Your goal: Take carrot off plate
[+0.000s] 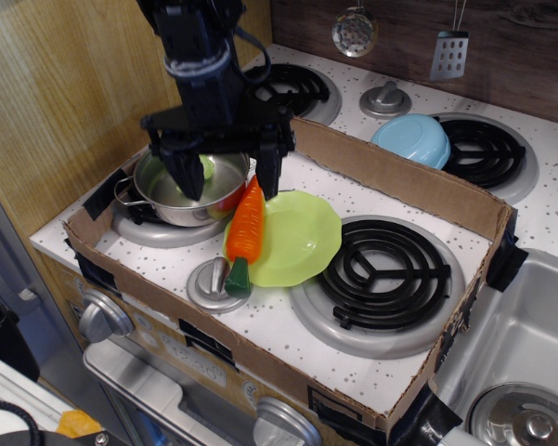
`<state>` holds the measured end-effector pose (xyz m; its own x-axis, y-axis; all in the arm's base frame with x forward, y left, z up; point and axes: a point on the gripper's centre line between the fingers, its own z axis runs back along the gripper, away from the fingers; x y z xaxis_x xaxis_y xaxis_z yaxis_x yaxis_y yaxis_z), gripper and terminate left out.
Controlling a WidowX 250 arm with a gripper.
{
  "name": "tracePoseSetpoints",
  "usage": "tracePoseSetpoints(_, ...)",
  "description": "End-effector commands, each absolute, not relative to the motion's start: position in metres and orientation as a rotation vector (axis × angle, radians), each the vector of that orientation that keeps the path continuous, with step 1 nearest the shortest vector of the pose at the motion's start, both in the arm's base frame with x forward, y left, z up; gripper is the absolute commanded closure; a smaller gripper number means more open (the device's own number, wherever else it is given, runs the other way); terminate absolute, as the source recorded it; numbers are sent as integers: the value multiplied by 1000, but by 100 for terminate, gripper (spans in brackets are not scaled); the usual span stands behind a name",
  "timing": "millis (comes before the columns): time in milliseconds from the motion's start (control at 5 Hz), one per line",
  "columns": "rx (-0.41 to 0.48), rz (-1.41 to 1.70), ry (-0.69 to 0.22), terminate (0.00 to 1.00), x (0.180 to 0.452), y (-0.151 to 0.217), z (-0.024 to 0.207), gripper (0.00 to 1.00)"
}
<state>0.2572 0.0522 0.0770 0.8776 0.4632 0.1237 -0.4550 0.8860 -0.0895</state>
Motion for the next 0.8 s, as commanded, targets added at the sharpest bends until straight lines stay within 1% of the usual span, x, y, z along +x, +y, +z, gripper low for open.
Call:
tracePoseSetpoints(0, -1, 527, -229, 0, 262, 41, 73, 0)
tracePoseSetpoints(200, 24, 536, -278, 0, 265, 38, 60, 0)
tracePoseSetpoints(600, 23, 554, -290, 0, 266, 44, 45, 0)
